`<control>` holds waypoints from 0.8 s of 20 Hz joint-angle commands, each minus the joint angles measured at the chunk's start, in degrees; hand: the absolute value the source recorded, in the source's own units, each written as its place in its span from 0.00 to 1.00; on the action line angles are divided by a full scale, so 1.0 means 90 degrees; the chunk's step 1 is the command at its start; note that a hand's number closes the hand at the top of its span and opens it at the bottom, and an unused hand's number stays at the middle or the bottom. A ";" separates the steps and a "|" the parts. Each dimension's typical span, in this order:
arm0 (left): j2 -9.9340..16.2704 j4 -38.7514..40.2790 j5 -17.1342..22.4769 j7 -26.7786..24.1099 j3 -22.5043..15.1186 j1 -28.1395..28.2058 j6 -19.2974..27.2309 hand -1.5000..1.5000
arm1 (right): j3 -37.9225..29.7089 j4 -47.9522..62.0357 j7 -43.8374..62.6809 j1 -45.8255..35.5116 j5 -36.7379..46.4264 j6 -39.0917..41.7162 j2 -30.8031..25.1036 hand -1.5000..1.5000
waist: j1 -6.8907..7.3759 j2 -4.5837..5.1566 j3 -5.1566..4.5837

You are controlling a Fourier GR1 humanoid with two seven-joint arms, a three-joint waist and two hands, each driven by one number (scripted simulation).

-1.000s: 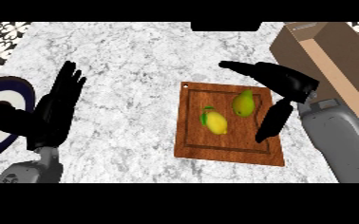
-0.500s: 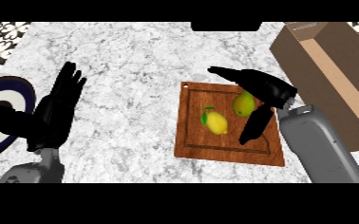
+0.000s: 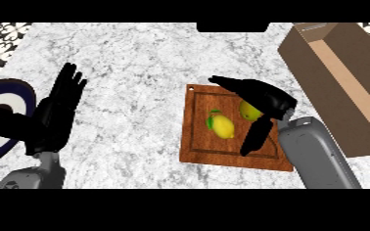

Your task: Pick the lemon from the cutting board and place it in the cardboard box

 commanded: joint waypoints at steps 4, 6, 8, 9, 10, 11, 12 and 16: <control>-0.0111 0.0305 -0.0085 0.0013 0.0187 -0.0235 -0.0155 0.50 | -0.0247 0.0795 -0.0521 -0.0344 0.0594 -0.0143 0.0121 0.00 | 0.0013 0.0007 0.0001; -0.0028 0.0078 0.0025 -0.0034 0.0355 0.0005 -0.0325 0.50 | -0.0136 0.0184 -0.0305 0.0091 0.0758 -0.0096 0.0083 0.00 | -0.0002 -0.0001 0.0000; -0.0127 0.0105 -0.0154 0.0207 0.0261 -0.0305 -0.0162 0.50 | -0.0170 0.0948 -0.0758 -0.0198 0.0990 -0.0325 0.0241 0.00 | 0.0009 0.0006 0.0001; -0.0373 0.0337 -0.0330 -0.0249 0.0048 -0.0250 -0.0097 0.50 | -0.0318 0.1203 -0.1048 -0.0308 0.1035 -0.0426 0.0026 0.00 | 0.0010 0.0010 0.0001; -0.0313 0.0091 -0.0272 -0.0049 0.0089 -0.0011 -0.0198 0.50 | 0.0030 0.0905 -0.0783 0.0023 0.1261 -0.0437 0.0286 0.00 | 0.0008 0.0003 0.0001; -0.0178 -0.0381 -0.0227 0.0574 0.0178 -0.0141 -0.0056 0.50 | -0.0015 0.0530 -0.0800 0.0288 0.1215 -0.0484 0.0259 0.00 | 0.0001 -0.0002 0.0002; -0.0263 -0.0438 -0.0358 0.0459 0.0090 -0.0107 -0.0008 0.50 | -0.0246 0.1188 -0.0961 -0.0284 0.1212 -0.0292 0.0179 0.00 | 0.0020 0.0003 0.0002; -0.0443 0.0303 -0.0443 -0.0086 0.0117 -0.0222 -0.0203 0.50 | -0.0146 0.1038 -0.0789 -0.0115 0.1375 -0.0286 0.0543 0.00 | -0.0003 0.0003 0.0001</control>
